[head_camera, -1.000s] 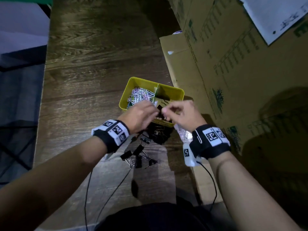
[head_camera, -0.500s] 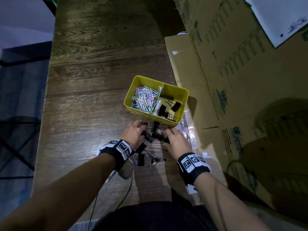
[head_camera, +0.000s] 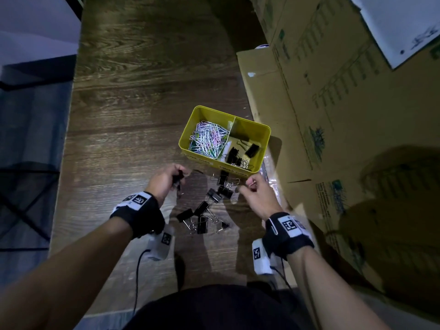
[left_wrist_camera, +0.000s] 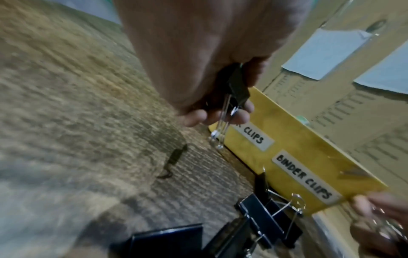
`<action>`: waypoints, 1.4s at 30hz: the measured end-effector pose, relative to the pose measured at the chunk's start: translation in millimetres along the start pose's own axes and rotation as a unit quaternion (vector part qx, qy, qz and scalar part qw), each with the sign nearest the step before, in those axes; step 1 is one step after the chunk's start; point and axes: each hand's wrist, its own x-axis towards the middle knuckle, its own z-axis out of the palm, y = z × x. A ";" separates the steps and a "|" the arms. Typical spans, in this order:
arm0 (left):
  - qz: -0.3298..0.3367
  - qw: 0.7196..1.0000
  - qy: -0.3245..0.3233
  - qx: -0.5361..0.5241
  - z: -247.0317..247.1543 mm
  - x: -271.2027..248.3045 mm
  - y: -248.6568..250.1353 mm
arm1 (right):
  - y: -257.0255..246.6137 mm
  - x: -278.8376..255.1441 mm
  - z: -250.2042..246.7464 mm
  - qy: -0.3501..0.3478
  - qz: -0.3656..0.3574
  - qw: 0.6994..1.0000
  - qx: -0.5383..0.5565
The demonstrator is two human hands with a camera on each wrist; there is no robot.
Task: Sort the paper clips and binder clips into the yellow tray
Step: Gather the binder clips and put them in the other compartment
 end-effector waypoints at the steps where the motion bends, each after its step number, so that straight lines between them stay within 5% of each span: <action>1: 0.020 0.997 -0.020 0.066 2.9 -1.5 5.6 | -0.4 4.4 5.6 0.015 0.008 0.997 -0.076; 5: 0.112 0.907 -0.063 0.402 23.6 -8.3 12.0 | -2.0 13.9 28.9 0.058 0.028 0.972 -0.227; 12: 0.078 0.870 -0.083 0.480 61.0 -12.2 -0.6 | -7.2 12.0 46.6 0.102 0.015 0.971 -0.216; 20: 0.105 0.807 -0.129 0.567 69.0 -7.6 -12.8 | -3.6 5.6 26.3 0.068 -0.011 0.988 -0.140; 25: 0.139 0.862 -0.112 0.474 51.1 1.8 -16.8 | -7.1 -7.0 11.6 0.002 0.032 0.997 0.074; 32: 0.084 0.959 0.011 0.272 25.9 12.1 -21.1 | -14.9 -12.4 -1.5 -0.041 0.049 0.920 0.387; 35: 0.111 0.942 0.018 0.316 16.8 13.3 -24.7 | -18.4 -12.2 -3.9 -0.042 0.056 0.920 0.385; 38: 0.186 0.890 -0.078 0.410 14.7 10.7 -25.1 | -18.9 -13.1 -0.9 -0.037 0.062 0.928 0.364; 42: 0.151 0.854 -0.131 0.480 22.6 11.7 -31.0 | -23.7 -17.8 3.3 -0.028 0.056 0.922 0.383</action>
